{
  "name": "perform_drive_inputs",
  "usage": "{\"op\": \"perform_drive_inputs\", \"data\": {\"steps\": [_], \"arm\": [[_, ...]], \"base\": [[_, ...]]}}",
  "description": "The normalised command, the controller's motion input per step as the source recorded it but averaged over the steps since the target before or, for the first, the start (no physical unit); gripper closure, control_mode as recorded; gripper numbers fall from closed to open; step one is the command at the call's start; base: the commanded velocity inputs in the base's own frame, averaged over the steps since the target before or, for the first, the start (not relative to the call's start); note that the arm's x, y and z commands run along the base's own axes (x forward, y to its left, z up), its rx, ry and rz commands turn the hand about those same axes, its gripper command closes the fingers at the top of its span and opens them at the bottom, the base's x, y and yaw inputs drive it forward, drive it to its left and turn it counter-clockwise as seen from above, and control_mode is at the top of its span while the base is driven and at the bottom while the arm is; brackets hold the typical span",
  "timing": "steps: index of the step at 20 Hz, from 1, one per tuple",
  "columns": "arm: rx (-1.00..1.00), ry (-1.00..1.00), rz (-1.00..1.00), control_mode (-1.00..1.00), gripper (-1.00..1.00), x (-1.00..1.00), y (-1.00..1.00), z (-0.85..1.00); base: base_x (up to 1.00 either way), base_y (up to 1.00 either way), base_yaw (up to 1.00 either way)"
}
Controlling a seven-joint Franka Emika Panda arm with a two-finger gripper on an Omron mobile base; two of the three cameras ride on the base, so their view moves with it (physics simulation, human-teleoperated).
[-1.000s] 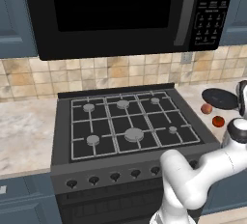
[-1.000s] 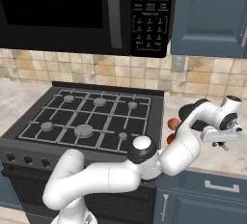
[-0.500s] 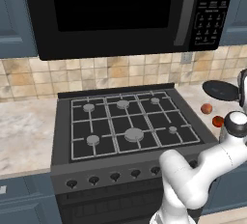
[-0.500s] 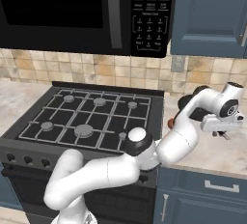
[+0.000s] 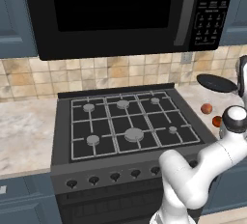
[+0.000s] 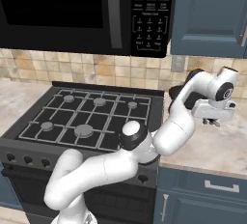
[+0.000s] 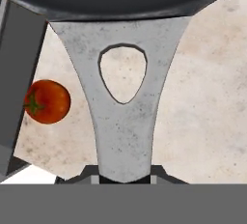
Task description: Place the pan on the front right burner on the stove. Then place the tomato and the onion in the pan and turn on the front right burner.
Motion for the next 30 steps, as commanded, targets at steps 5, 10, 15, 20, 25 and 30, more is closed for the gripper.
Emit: {"op": "perform_drive_inputs", "data": {"steps": [5, 10, 15, 20, 25, 30], "arm": [[-0.09, -0.15, 0.0, -1.0, 1.0, -0.41, 0.89, 0.23], [-0.12, -0.19, 0.0, -1.0, 1.0, -0.63, 0.89, 0.08], [-0.09, -0.17, -0.03, -1.0, 1.0, -0.65, 0.78, 0.0], [-0.12, -0.15, -0.05, -1.0, 1.0, -0.49, 0.76, 0.0], [-0.09, -0.08, -0.01, -1.0, 1.0, -0.18, 0.51, 0.02], [-0.02, 0.01, 0.01, -1.0, 1.0, 0.1, 0.07, 0.0]], "base": [[0.0, 0.0, 0.0], [0.0, 0.0, 0.0], [0.0, 0.0, 0.0], [0.0, 0.0, 0.0], [0.0, 0.0, 0.0], [0.0, 0.0, 0.0]]}}
